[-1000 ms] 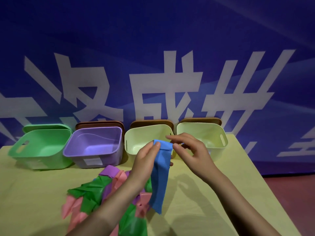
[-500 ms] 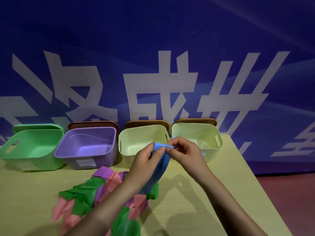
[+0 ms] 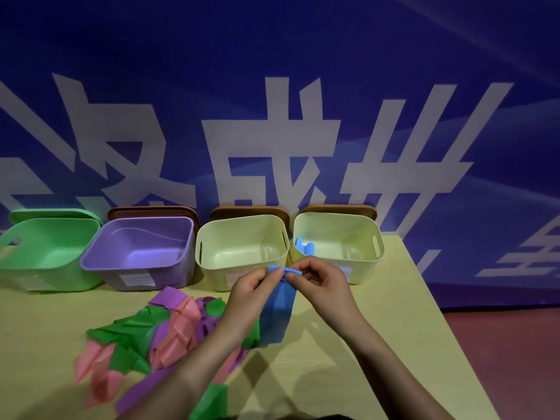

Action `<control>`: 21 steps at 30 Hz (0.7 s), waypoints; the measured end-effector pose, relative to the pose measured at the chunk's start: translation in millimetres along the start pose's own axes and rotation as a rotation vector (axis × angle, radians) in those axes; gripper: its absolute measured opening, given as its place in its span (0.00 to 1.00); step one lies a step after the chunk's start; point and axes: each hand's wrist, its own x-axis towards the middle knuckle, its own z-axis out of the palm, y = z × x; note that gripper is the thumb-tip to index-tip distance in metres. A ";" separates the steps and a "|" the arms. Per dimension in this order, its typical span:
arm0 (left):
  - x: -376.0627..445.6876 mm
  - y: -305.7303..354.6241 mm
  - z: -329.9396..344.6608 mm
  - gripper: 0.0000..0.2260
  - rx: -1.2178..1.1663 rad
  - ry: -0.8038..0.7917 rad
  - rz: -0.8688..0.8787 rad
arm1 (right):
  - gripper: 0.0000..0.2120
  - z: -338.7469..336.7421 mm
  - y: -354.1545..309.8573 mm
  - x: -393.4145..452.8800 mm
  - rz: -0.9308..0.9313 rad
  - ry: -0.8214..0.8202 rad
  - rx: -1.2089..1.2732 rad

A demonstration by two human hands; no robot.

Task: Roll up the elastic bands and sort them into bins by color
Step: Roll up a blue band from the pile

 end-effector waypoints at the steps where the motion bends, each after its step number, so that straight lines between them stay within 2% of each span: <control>1: 1.8 -0.7 1.2 0.11 0.005 0.008 0.010 | 0.08 -2.5 0.9 0.2 -0.003 0.008 -0.005; 7: 9.0 -5.1 10.6 0.10 0.068 -0.002 0.147 | 0.08 -12.0 3.3 -0.6 -0.032 0.035 0.030; 9: 10.5 -4.6 12.4 0.09 -0.060 -0.039 0.077 | 0.08 -12.9 4.8 -0.7 -0.067 0.047 0.001; 11: 13.6 -3.9 12.1 0.10 -0.178 -0.060 -0.085 | 0.07 -13.3 8.5 0.0 -0.122 0.072 -0.077; 14: 15.9 -2.6 9.9 0.17 -0.215 -0.078 -0.273 | 0.08 -14.1 11.1 1.8 -0.202 0.151 -0.162; 17: 15.9 -2.8 7.8 0.20 -0.215 -0.064 -0.327 | 0.05 -17.0 10.6 4.7 -0.388 0.198 -0.335; 21: 15.5 -1.3 1.2 0.26 -0.255 -0.068 -0.295 | 0.05 -16.1 14.3 6.2 -0.630 0.114 -0.654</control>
